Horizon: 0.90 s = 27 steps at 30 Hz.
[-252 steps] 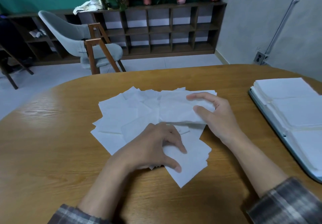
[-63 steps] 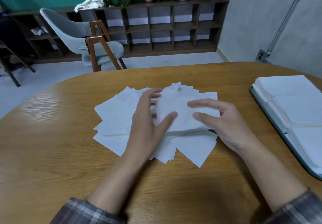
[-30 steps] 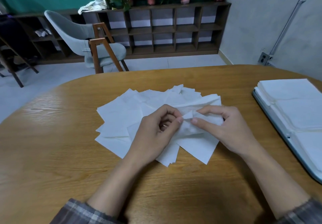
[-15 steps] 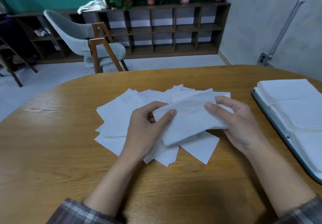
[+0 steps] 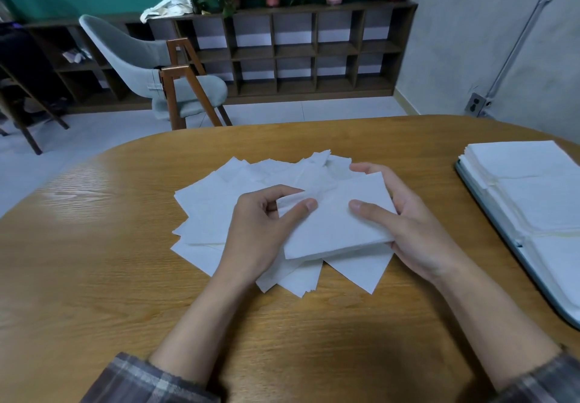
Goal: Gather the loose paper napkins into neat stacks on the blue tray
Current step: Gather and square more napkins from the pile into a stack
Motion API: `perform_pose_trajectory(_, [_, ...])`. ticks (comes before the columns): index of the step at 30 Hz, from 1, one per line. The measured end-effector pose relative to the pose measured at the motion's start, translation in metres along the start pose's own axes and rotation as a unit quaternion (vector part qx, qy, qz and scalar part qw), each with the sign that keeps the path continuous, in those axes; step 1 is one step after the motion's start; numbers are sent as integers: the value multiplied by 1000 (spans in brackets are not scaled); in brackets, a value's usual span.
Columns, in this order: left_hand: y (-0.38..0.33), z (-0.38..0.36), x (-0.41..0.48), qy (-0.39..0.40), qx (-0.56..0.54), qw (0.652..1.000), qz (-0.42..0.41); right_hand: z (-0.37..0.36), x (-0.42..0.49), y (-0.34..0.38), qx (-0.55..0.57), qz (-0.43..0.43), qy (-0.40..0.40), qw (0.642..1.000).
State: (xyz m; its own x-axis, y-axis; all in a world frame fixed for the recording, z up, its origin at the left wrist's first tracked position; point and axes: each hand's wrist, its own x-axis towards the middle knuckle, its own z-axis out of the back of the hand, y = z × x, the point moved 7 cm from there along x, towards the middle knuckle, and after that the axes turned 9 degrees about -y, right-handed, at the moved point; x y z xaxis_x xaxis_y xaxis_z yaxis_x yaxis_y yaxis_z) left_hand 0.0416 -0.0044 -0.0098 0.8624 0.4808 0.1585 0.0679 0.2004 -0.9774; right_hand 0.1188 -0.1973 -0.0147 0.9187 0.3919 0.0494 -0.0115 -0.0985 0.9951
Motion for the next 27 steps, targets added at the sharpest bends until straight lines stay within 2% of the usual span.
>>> perform_pose_trajectory(4, [1,0,-1,-24,19,999,-11,-3,-1,3,-8,32,0,999])
perform_pose_trajectory(7, [-1,3,-2,-75,48,995,-44,0,-1,8,54,45,-3,997])
perform_pose_trajectory(9, [-2,0,-4,-49,-1,999,-6,4,0,9,103,34,-4,994])
perform_pose_trajectory(11, [-4,-6,-6,-9,-50,999,14,5,1,8,59,42,-11,997])
perform_pose_trajectory(13, [-7,-3,-6,-26,-5,999,-34,4,2,5,-13,53,-13,998])
perform_pose_trajectory(15, [-6,-1,-5,-51,70,993,-84,2,0,4,-37,53,2,998])
perform_pose_trajectory(18, [-2,-2,-6,-61,108,984,-127,-3,-2,7,-122,92,15,988])
perform_pose_trajectory(21, [-11,-7,-11,-75,202,944,-248,7,3,3,-170,105,-37,979])
perform_pose_trajectory(23, [-14,-16,-16,-34,223,922,-315,15,6,3,-177,108,-75,975])
perform_pose_trajectory(24, [-11,-24,-19,23,218,923,-317,18,7,2,-178,108,-89,974])
perform_pose_trajectory(25, [-5,-34,-22,99,219,924,-299,20,8,1,-180,107,-99,973])
perform_pose_trajectory(27, [11,-52,-29,223,267,902,-257,21,9,-1,-187,107,-107,971])
